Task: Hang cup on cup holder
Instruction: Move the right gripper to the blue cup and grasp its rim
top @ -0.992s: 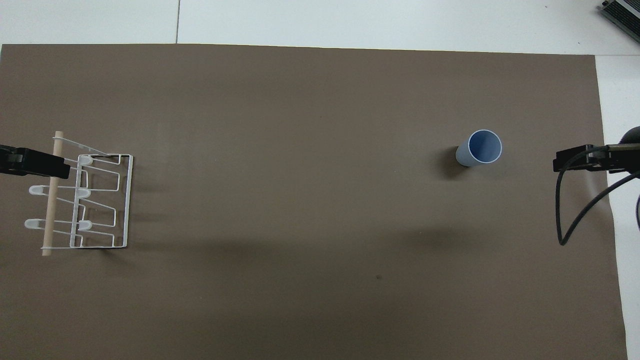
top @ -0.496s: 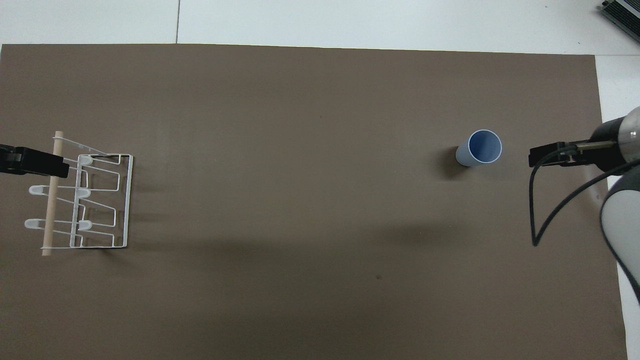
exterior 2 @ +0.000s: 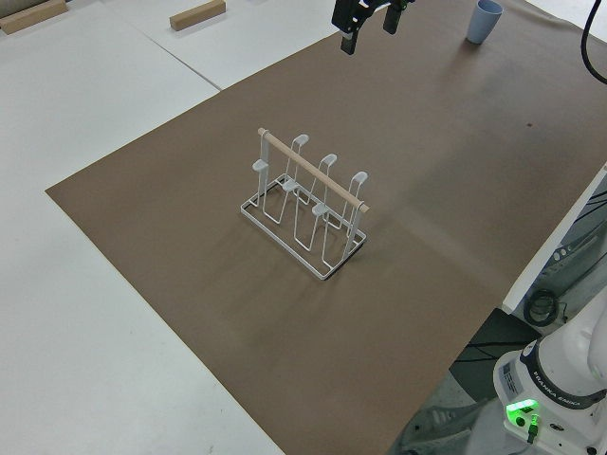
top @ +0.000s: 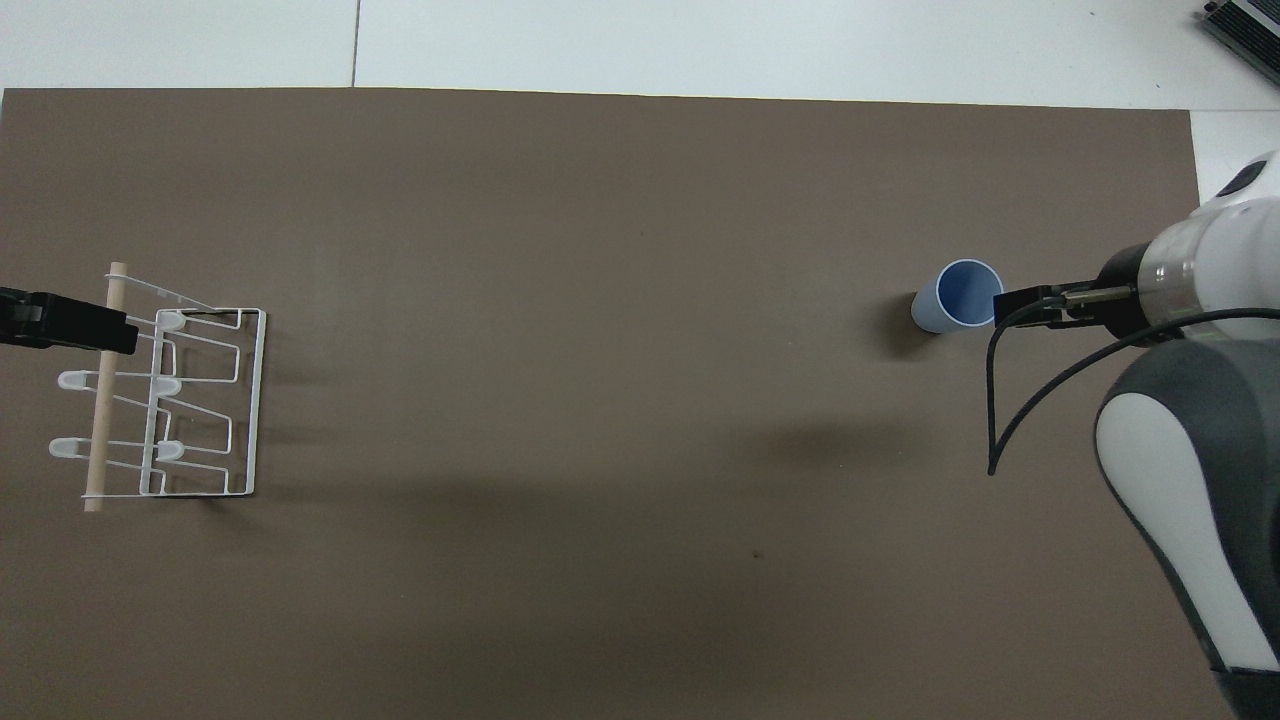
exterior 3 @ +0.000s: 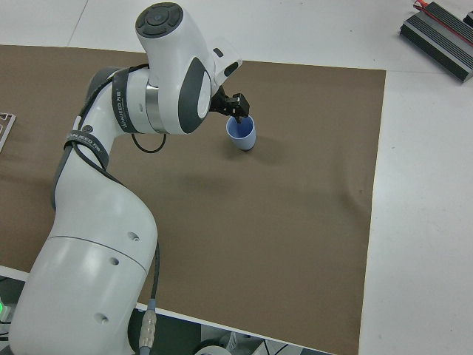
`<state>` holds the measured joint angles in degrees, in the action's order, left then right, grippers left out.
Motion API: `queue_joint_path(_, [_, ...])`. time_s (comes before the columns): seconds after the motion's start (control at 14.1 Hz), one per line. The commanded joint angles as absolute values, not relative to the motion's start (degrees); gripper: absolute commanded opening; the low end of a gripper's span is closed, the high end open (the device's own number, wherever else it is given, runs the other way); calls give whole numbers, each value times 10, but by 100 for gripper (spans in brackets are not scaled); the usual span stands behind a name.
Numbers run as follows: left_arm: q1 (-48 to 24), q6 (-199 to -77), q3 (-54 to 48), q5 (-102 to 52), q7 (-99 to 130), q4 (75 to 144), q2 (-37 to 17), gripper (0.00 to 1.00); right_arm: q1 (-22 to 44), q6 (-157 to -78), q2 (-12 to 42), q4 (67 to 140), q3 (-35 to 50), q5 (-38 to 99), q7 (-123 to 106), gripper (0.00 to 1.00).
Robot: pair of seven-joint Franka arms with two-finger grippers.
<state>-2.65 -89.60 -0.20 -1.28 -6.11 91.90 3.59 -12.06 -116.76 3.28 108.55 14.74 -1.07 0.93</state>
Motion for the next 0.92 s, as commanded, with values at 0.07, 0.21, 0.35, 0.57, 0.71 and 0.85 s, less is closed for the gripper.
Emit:
queue_joint_path(0.07, [-27, -904, -2, -8, -55, 925, 42, 100, -119, -1236, 70, 1107, 149, -4, 12, 100])
queue_joint_path(0.21, [-26, -904, -2, -8, -55, 925, 42, 100, -116, -1279, 82, 1129, 149, -4, 14, 100])
queue_joint_path(0.35, [-26, -904, -2, -8, -55, 925, 42, 100, -111, -1313, 89, 1143, 149, -4, 15, 100])
queue_joint_path(0.57, [-26, -904, -1, -8, -55, 925, 42, 100, -105, -1339, 106, 1145, 149, -4, 18, 100])
queue_joint_path(0.71, [-26, -904, -1, -8, -55, 925, 42, 100, -102, -1361, 123, 1146, 149, -4, 24, 100])
queue_joint_path(0.85, [-25, -903, -2, -8, -55, 925, 42, 100, -101, -1381, 139, 1149, 149, -4, 24, 100])
